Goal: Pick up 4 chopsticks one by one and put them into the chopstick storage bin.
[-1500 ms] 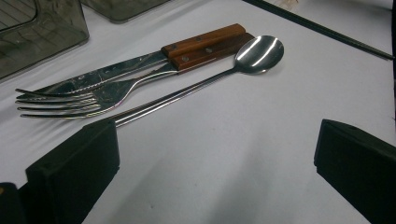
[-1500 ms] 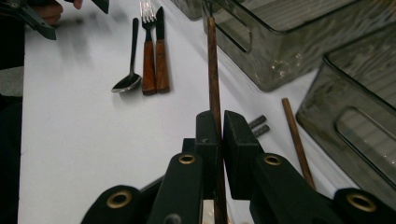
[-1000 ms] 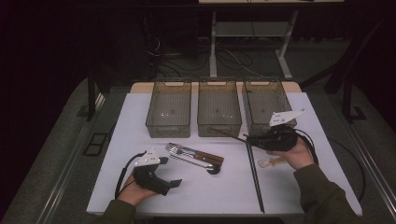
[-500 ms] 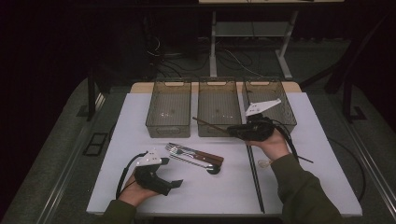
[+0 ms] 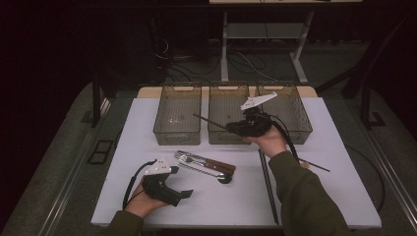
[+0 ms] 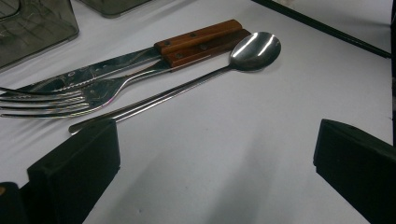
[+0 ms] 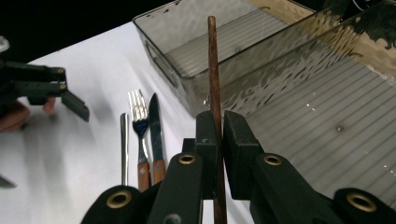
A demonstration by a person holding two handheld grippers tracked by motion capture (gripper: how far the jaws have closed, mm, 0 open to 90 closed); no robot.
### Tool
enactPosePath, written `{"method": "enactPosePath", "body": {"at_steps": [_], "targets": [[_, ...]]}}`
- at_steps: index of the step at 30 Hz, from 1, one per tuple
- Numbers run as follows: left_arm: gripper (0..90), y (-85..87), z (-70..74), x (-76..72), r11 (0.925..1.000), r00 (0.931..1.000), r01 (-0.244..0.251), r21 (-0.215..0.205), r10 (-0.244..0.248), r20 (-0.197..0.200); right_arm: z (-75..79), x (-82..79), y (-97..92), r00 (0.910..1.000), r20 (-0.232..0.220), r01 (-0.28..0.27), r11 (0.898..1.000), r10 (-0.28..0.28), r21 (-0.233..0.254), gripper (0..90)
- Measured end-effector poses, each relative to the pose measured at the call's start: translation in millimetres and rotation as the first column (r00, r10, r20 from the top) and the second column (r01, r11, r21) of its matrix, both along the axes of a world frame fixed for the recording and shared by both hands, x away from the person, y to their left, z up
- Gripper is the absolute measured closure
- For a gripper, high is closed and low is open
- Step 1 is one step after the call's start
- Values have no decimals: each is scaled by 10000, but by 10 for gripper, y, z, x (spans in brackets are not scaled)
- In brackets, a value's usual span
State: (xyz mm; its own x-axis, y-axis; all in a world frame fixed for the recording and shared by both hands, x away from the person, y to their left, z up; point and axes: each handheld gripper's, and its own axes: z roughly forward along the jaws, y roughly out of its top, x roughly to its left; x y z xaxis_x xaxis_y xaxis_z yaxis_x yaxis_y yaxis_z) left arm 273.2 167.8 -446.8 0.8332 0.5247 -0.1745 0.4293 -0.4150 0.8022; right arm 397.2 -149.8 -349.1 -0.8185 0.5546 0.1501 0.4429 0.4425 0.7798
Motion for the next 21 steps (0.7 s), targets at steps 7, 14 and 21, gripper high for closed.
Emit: {"method": "enactPosePath", "body": {"at_steps": [7,14,21], "targets": [[0,-2,1,2,10000,10000,47,6,-47,9,45,145,167,9994,-156,294,9996,-294,33,847],[0,-4,3,2,10000,10000,5,-76,-5,12,83,328,390,9975,-237,668,9977,-671,-109,847],[0,5,7,9,10000,10000,28,-16,-28,36,22,517,672,9935,-389,1057,9936,-1072,-401,847]]}}
